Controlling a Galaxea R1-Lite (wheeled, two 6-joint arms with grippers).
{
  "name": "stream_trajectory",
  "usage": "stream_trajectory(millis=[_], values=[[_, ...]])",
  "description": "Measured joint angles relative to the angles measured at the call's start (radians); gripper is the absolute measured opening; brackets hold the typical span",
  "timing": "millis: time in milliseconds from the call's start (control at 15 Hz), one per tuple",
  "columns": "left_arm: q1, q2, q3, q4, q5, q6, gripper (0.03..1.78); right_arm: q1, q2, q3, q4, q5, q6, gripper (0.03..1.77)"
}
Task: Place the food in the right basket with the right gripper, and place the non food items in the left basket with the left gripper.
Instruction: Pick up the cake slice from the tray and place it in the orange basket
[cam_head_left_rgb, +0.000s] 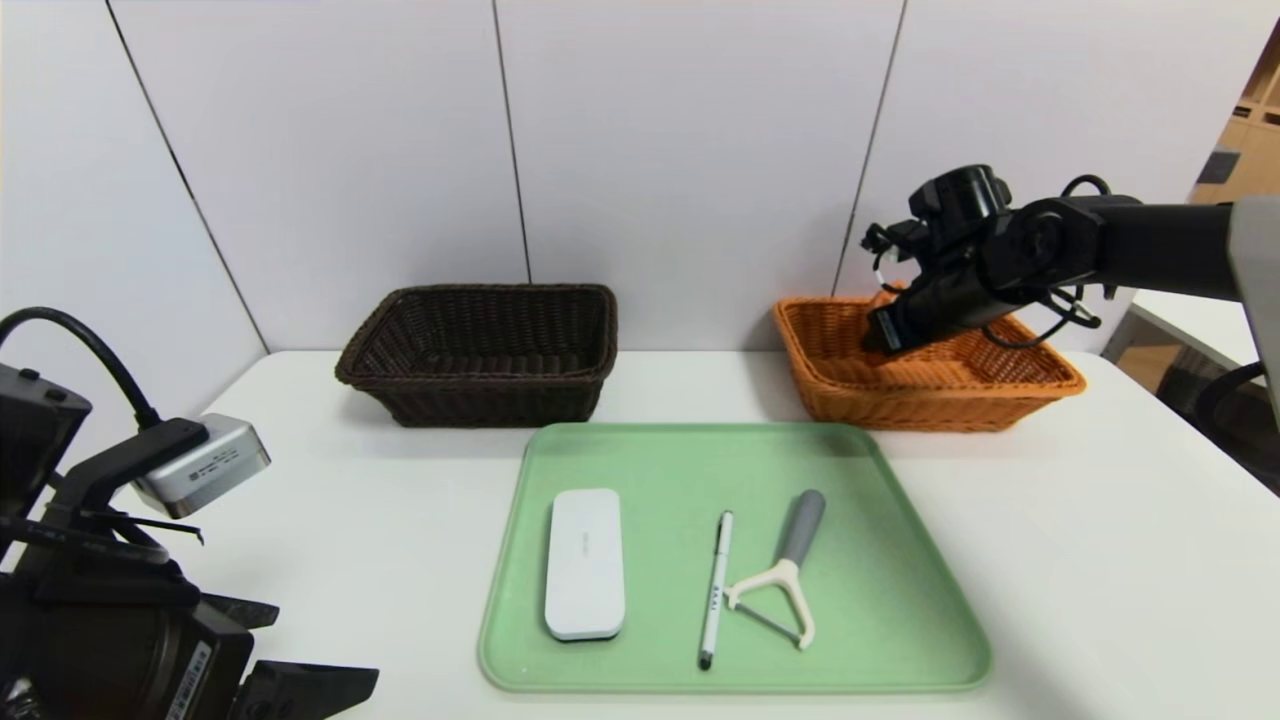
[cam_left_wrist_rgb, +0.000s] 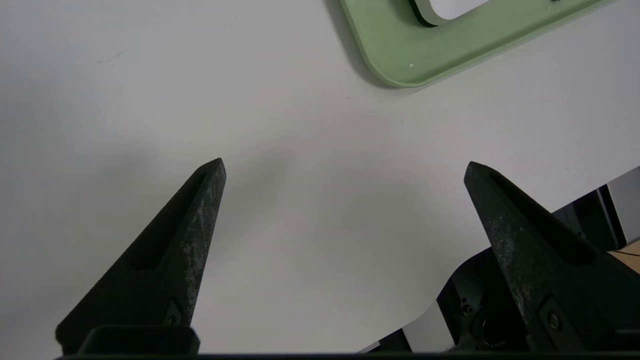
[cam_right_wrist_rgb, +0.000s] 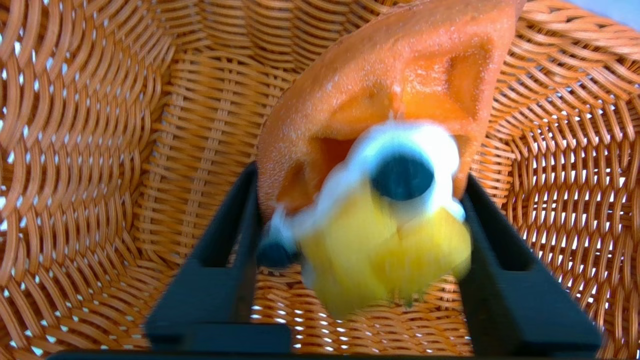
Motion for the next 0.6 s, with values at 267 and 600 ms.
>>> stream_trajectory(millis=[267,600], values=[[0.0,0.007,0.001,0.0,0.0,0.0,1.69,0.0,0.001,0.001,-0.005,-0.001,0.002,1.38],[0.0,0.01,0.001,0.0,0.001,0.0,1.69,0.0,-0.003,0.001,0.0,0.001,0.002,1.53]])
